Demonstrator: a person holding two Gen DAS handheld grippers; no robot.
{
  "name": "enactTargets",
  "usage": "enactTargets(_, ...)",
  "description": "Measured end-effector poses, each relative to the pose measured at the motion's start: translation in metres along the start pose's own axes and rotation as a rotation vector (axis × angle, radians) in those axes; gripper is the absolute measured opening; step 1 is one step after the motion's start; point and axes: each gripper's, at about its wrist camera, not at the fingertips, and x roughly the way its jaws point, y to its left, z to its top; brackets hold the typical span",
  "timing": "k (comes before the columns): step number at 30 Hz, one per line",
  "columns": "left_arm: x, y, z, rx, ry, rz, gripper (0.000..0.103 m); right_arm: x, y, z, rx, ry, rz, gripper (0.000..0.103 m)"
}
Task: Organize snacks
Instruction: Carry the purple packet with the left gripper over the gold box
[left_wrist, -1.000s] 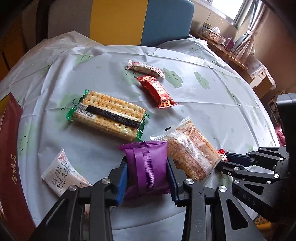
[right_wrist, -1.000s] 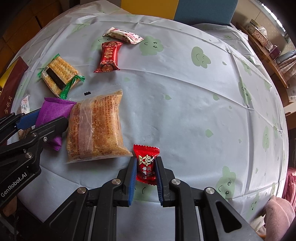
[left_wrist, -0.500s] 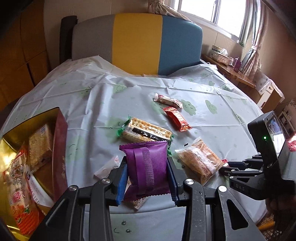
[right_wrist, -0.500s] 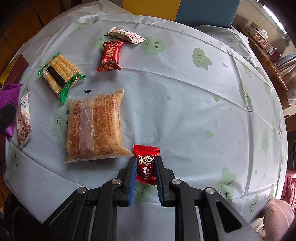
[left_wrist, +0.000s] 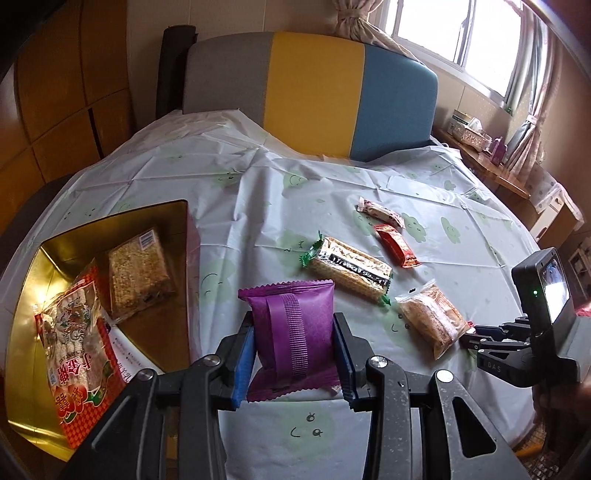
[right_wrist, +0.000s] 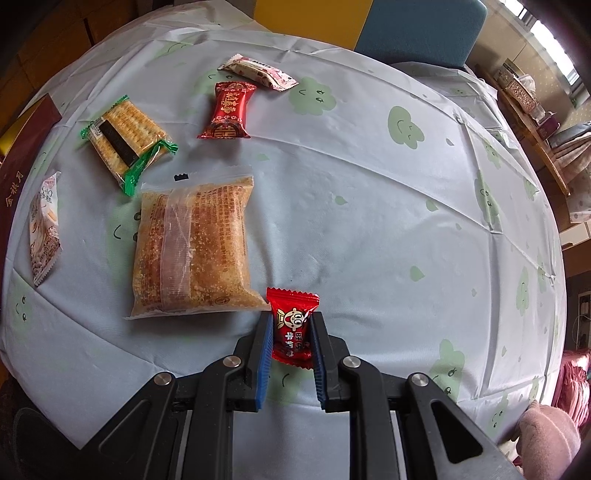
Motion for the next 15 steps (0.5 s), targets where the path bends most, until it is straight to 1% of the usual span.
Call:
enactTargets(5,-0.008,0.021,-0.003,-0.026,-0.012,0.032,0.039,0.001,0.004,-0.002,-0.005,-0.003,-0.004,0.019)
enactTargets(8,-0.013,0.04,-0.005,-0.06,-0.015,0.049,0.039,0.001,0.002,-0.001,-0.012,-0.005,-0.007,0.019)
enactTargets(11,-0.019,0.065,-0.009,-0.108,-0.014,0.079,0.039,-0.001,0.002,-0.001,-0.016,-0.007,-0.009,0.019)
enactTargets(15,-0.026,0.107,-0.019,-0.18,-0.012,0.141,0.039,-0.001,0.002,-0.001,-0.019,-0.008,-0.01,0.02)
